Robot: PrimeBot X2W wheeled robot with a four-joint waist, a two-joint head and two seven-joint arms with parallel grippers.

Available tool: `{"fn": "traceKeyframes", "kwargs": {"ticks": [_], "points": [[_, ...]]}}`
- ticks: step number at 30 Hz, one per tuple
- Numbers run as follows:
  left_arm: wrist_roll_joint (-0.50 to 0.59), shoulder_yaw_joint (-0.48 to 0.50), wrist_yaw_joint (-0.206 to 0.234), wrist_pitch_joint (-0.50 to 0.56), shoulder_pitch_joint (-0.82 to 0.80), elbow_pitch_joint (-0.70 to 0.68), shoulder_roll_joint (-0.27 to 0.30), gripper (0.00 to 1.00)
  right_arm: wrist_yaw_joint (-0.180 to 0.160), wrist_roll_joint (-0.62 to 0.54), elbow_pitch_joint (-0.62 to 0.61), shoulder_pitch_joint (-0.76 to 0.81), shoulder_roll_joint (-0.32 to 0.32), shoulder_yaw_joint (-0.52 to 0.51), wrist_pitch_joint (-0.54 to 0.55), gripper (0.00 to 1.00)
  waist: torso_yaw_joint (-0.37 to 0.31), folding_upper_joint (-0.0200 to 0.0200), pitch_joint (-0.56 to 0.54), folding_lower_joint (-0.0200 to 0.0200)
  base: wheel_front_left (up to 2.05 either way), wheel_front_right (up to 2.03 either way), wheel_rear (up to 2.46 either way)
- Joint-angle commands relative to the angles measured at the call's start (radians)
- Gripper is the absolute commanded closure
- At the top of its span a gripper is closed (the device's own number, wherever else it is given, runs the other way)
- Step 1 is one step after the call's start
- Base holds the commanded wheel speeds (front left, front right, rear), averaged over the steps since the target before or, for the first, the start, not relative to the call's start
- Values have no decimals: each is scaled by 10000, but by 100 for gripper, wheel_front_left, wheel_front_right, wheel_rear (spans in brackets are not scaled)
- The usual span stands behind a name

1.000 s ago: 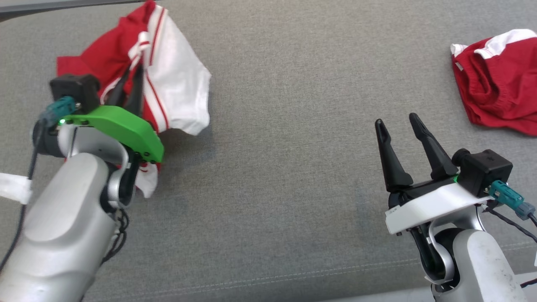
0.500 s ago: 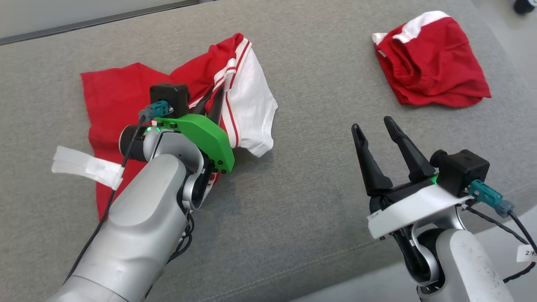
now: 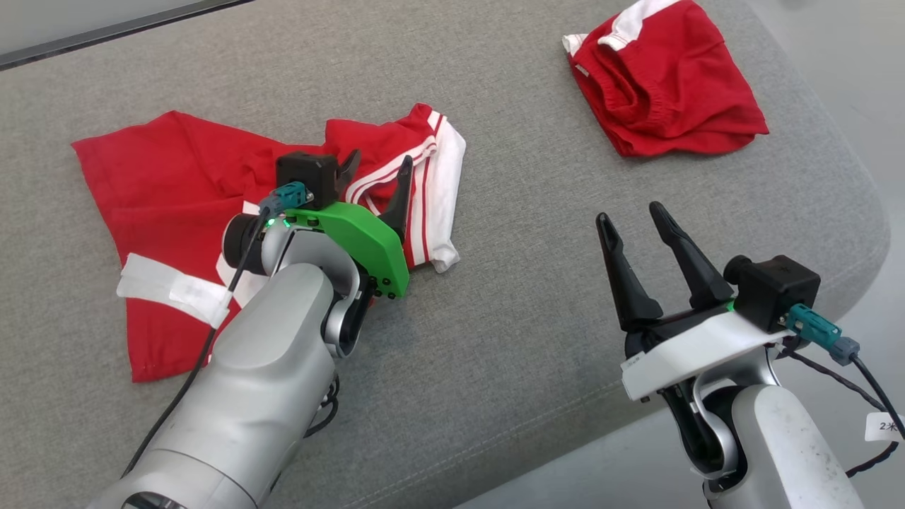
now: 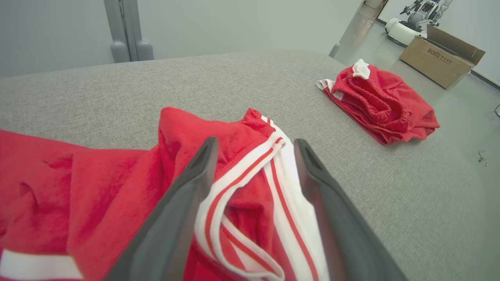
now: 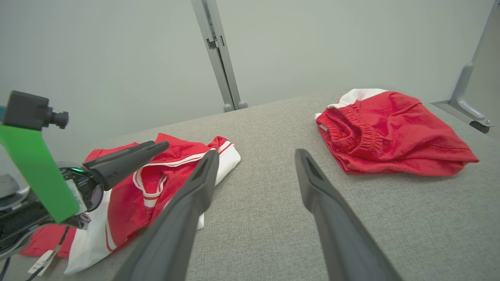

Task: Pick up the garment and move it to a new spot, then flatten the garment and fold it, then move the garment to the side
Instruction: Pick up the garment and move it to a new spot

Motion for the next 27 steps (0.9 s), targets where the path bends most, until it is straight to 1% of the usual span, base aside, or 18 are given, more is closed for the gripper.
{"fn": "traceKeyframes", "kwargs": {"ticks": [1,5,8,12,13,17,22,27], "points": [[6,-35,-85,-66,-140,6,-52,0,-4,-41,31,21,-18,-54,-43,0,370,-1,-249,1,0,0,0],[-64,-151,-133,-357,79,44,-82,0,-4,-185,88,176,-20,-134,51,0,1072,-1,-631,1,0,0,0],[6,-155,-47,-550,415,31,-52,0,-4,-276,135,373,-20,-79,155,0,1675,-1,-946,1,0,0,0],[64,-44,136,-722,936,-145,146,0,-4,-378,209,579,-20,44,285,0,2514,-1,-1288,1,0,0,0],[70,32,223,-796,1295,-312,263,0,-4,-381,268,669,-21,172,361,0,2899,-1,-1408,1,0,0,0],[117,186,398,-835,1972,-820,442,0,-4,-271,465,760,-26,283,389,0,3600,-1,-1560,1,0,0,0],[77,427,662,-860,2780,-1459,628,0,-4,-163,962,578,-25,274,409,0,4236,-1,-1625,1,0,0,0],[167,656,818,-856,3294,-2100,644,0,-4,67,1905,201,-26,79,462,0,4664,-1,-1513,1,0,0,0]]}}
